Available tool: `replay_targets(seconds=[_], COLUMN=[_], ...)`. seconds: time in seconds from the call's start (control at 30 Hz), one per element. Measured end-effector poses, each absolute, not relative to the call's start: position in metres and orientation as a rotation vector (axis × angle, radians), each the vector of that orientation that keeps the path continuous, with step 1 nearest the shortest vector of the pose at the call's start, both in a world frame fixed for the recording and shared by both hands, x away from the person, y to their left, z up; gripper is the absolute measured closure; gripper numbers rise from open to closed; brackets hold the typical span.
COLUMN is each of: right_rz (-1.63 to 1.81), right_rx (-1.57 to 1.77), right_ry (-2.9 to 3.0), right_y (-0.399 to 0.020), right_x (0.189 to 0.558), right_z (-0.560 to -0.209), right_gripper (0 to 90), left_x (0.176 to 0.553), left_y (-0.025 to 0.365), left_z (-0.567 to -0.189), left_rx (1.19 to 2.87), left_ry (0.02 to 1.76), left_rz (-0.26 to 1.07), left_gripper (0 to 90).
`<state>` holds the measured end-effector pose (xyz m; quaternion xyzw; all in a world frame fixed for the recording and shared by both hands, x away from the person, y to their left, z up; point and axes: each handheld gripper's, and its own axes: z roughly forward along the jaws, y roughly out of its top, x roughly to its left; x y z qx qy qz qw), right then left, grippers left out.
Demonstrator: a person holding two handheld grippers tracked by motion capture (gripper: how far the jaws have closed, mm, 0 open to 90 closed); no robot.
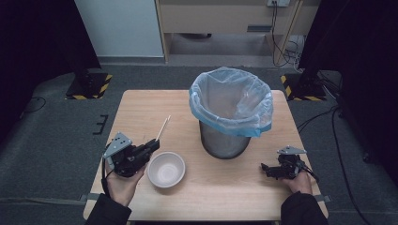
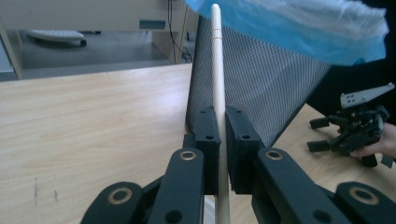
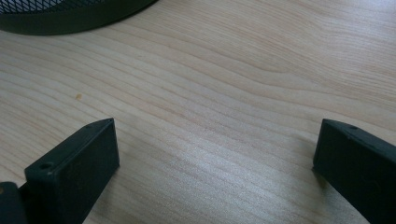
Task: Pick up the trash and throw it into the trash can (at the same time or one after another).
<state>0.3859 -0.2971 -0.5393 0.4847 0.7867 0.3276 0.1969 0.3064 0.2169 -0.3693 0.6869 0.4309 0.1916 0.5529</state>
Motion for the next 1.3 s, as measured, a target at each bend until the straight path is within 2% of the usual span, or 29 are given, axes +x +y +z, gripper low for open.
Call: replay_targets(seconds=[0.53, 1.3], right_rz=[0.916, 0.917], right_rx=[1.356, 1.359], right_ry=[2.202, 2.201], right_y=[-0.297, -0.297], right_x=[0.386, 0.386], right_z=[-0.539, -0.539], right_gripper=[0.4, 0.4], left_x=[0.31, 0.329], left_y=[0.219, 0.191], left_z=[-0.329, -0.288], left_rx=[1.533, 1.499], left_ry=[0.948, 0.863], left_rz=[0.498, 0.517], left_gripper=[84.3, 84.3])
